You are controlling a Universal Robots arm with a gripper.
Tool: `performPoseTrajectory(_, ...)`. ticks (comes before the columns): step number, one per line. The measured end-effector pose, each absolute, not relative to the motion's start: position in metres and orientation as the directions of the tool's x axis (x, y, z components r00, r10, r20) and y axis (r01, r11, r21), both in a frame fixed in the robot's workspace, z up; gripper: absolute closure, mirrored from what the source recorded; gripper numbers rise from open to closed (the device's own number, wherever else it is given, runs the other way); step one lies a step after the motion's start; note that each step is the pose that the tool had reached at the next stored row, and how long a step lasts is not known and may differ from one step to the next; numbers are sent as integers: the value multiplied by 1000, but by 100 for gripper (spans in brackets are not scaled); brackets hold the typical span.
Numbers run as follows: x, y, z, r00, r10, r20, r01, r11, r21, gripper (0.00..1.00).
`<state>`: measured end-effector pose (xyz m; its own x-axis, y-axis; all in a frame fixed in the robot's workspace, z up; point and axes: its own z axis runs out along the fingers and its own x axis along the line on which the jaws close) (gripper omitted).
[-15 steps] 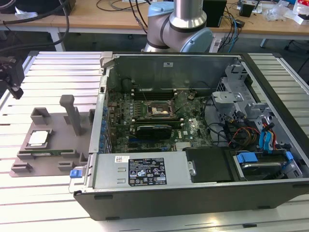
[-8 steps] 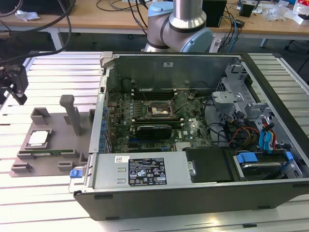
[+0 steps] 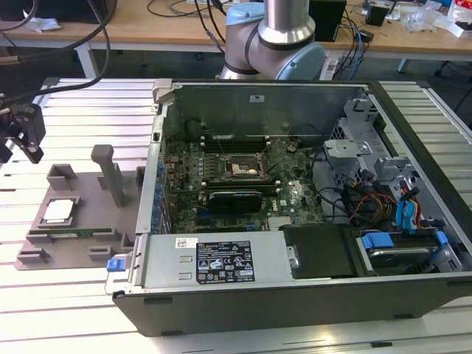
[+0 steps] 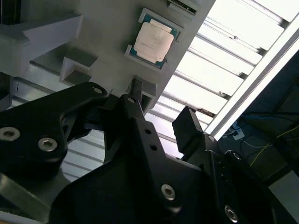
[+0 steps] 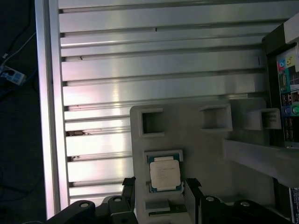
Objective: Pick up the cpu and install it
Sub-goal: 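Pick up the cpu and move it towards the insertion slot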
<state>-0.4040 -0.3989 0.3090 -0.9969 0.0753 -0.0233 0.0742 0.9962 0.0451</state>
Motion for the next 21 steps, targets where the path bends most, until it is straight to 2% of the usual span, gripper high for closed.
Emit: performPoseTrajectory(21, -404, -399, 291, -997, 75, -23, 74, 996, 45, 45)
